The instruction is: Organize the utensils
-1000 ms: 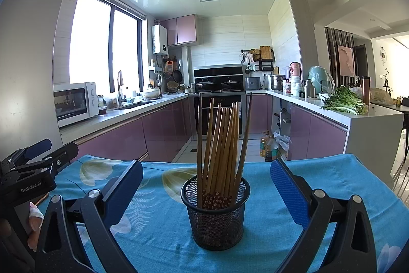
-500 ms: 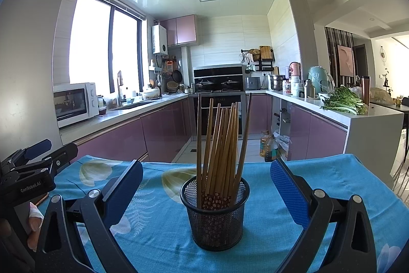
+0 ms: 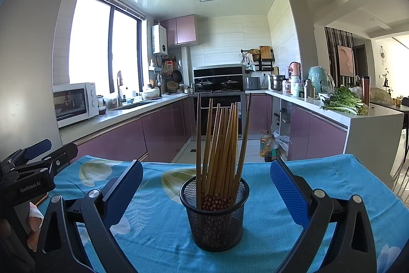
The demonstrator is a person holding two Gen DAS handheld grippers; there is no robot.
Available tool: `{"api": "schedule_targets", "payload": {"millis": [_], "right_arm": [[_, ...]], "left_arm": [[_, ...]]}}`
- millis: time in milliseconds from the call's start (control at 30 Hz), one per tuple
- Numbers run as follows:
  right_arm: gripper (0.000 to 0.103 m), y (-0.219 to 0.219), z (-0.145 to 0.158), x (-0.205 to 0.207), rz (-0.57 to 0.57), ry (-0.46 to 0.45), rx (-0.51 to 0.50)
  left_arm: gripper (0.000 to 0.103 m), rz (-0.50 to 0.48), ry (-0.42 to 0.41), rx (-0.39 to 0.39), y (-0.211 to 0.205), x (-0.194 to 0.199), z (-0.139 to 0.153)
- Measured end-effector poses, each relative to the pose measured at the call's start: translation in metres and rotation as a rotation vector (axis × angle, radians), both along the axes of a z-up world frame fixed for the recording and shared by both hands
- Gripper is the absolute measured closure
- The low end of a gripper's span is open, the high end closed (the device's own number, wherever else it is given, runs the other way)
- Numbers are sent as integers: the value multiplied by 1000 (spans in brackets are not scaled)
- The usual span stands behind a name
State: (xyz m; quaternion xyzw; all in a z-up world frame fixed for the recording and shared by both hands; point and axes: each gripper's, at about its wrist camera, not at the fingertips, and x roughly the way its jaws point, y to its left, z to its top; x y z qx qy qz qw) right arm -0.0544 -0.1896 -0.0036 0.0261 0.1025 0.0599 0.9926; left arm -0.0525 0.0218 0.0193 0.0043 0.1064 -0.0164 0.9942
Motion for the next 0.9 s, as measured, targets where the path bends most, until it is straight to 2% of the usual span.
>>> {"api": "schedule_targets", "payload": {"millis": [900], "right_arm": [[6, 1, -1, 2, -3, 5, 5]], "left_arm": [[6, -1, 5, 3, -3, 1, -1]]}}
